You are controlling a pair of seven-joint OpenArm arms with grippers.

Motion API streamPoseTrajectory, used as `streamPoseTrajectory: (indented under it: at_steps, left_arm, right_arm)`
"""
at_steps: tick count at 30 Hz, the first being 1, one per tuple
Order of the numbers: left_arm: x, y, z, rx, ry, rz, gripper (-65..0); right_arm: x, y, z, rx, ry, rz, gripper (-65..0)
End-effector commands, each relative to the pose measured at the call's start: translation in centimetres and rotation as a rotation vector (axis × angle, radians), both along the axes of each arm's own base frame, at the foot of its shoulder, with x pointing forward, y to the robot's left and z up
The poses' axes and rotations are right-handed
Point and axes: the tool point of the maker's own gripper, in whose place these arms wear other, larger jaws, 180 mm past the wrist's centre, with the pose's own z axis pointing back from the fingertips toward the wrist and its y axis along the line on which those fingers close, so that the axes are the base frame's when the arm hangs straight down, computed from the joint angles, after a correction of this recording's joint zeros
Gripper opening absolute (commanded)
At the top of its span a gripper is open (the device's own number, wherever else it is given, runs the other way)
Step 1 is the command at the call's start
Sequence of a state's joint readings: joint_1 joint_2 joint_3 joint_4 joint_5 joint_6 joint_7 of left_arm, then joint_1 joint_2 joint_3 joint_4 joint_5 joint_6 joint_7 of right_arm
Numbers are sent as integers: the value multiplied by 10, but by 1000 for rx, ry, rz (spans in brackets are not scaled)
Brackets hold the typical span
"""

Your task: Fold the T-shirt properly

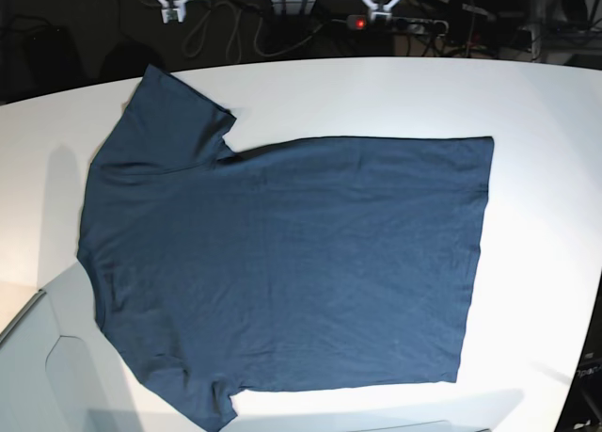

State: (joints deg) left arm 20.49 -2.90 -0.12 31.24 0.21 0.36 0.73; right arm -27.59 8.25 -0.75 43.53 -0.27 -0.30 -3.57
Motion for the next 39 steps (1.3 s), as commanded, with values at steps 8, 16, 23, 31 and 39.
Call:
streamPoseTrajectory:
  at_steps: [8,16,23,31,39]
  left_arm:
    - [9,9,70,8,-122,-61,-650]
    - [55,-1,146,-10,-310,-106,-601]
    - [83,-12,195,-30,-444,-116,-397]
    - [130,16,246,58,-615,-82,-387]
    - [185,84,275,112,-799,177,-298]
  right_arm:
    - [11,-15,85,-2,-190,142,-650]
    - [44,-15,162,-36,-220,199,-607]
    - [83,-16,226,-84,-324,232,-398]
    - [116,-12,245,-93,-428,236,-269]
    - [149,-2,250,-76,-516,241,-269]
